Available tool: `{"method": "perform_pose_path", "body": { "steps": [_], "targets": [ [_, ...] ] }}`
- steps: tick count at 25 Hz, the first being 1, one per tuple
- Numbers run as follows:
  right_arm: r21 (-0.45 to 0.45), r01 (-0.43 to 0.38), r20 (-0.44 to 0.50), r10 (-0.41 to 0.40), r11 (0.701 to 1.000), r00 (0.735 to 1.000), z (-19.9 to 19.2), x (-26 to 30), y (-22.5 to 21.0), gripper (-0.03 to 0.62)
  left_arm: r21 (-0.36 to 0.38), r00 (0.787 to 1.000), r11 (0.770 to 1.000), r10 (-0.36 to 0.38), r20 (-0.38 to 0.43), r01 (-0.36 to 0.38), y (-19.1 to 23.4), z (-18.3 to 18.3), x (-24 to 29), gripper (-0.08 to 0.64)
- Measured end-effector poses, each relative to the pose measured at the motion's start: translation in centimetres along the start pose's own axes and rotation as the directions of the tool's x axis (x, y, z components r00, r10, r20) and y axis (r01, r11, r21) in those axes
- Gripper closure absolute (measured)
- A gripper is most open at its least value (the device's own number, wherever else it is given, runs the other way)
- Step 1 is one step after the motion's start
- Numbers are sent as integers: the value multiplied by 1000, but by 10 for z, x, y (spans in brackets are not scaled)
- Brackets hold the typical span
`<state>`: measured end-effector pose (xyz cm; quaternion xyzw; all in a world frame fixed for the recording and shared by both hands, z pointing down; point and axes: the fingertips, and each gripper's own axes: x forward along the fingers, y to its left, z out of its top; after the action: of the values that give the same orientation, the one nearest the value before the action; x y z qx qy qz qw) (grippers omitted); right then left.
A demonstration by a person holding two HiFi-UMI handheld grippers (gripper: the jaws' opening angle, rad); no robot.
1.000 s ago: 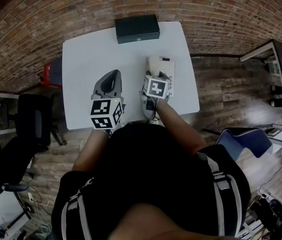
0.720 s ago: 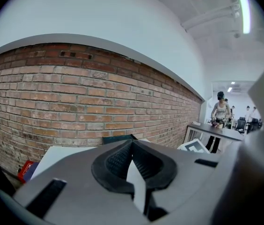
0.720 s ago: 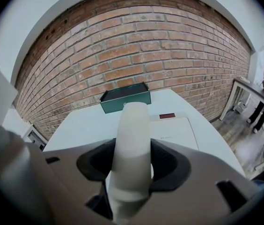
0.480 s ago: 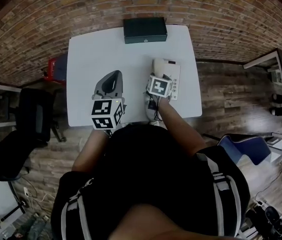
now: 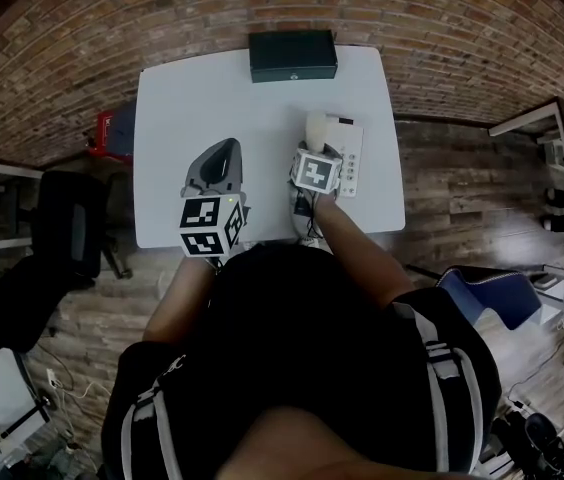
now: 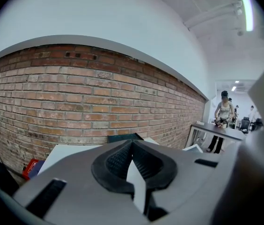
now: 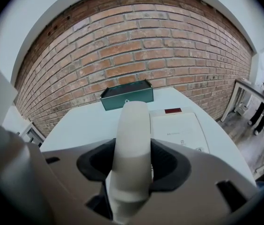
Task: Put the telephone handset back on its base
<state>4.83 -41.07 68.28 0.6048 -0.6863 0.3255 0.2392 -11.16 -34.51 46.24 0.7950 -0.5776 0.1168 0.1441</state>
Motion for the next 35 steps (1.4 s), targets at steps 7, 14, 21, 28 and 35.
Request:
{"method": "perform_pose_path", "body": {
  "steps": [7, 14, 21, 28, 35],
  "targets": [
    [21, 19, -44, -18, 1000, 999, -20, 3, 5, 391, 0, 1000, 1000, -7, 3, 7, 0, 1, 1, 558],
    [20, 38, -43, -37, 999, 998, -22, 3, 1, 391, 5, 1000, 1000, -14, 0, 14, -1, 1, 3, 558],
    [-9, 47, -43, -47, 999, 998, -21, 5, 0, 388, 10, 1000, 1000, -22, -2, 22, -1, 0, 3, 558],
    [-12, -7, -21, 7, 1000, 1000, -18, 2, 9, 357, -1, 1000, 1000, -30, 7, 30, 1, 1, 6, 558],
    [-33, -46, 167, 51, 998, 985, 19, -35, 10, 354, -10, 998, 998, -64, 28, 65, -3, 8, 15, 558]
  ]
}}
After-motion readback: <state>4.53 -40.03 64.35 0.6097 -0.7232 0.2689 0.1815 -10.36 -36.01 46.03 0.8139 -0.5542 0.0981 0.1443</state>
